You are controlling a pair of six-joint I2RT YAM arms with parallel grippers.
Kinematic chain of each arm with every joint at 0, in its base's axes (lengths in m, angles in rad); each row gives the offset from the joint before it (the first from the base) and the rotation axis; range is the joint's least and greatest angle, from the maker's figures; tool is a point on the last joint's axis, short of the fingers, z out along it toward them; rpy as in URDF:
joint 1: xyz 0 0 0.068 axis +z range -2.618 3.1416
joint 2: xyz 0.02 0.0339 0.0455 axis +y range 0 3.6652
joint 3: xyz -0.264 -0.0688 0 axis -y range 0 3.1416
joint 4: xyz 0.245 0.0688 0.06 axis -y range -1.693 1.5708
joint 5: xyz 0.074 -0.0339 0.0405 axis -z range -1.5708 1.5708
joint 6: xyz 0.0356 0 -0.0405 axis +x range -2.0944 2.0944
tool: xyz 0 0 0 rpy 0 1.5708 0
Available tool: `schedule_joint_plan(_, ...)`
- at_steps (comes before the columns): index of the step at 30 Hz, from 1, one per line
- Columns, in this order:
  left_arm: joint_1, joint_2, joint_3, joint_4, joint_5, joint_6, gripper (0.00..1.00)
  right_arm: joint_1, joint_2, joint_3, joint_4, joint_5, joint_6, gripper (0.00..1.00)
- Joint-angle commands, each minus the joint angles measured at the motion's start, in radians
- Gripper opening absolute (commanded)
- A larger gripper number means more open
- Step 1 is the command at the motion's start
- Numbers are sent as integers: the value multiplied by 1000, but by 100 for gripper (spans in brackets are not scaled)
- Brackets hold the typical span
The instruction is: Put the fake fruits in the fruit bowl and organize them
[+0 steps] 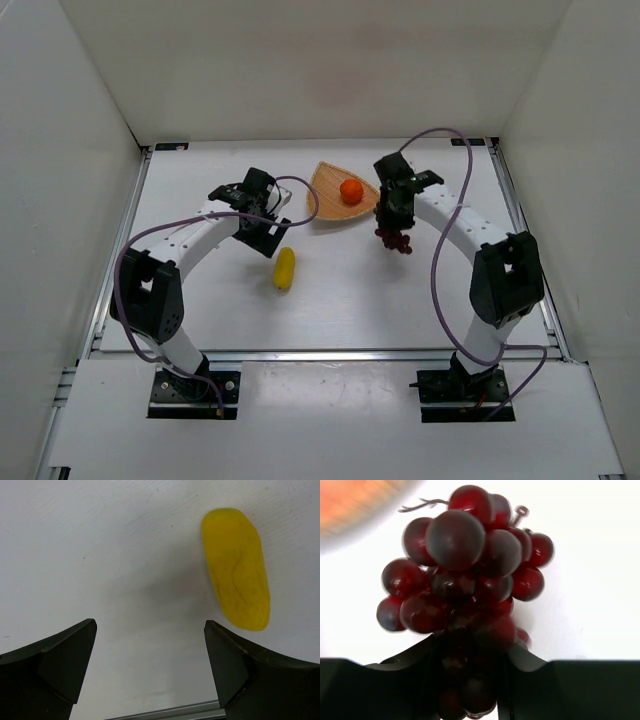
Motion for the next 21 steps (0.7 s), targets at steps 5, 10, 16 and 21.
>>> schedule_joint_plan(5,2,-47,-33,-16,76,-6,100,52,145,464,9,25,-254,21)
schedule_joint_plan(10,2,-47,-24,-25,76,-6,100,74,357,783,9,-77,-288,25)
schedule_joint_plan(16,2,-47,-24,-34,85,-6,100,85,456,853,81,-156,-279,38)
schedule_joint_plan(21,-13,-15,-15,-34,84,4,100,85,482,818,81,-206,-270,68)
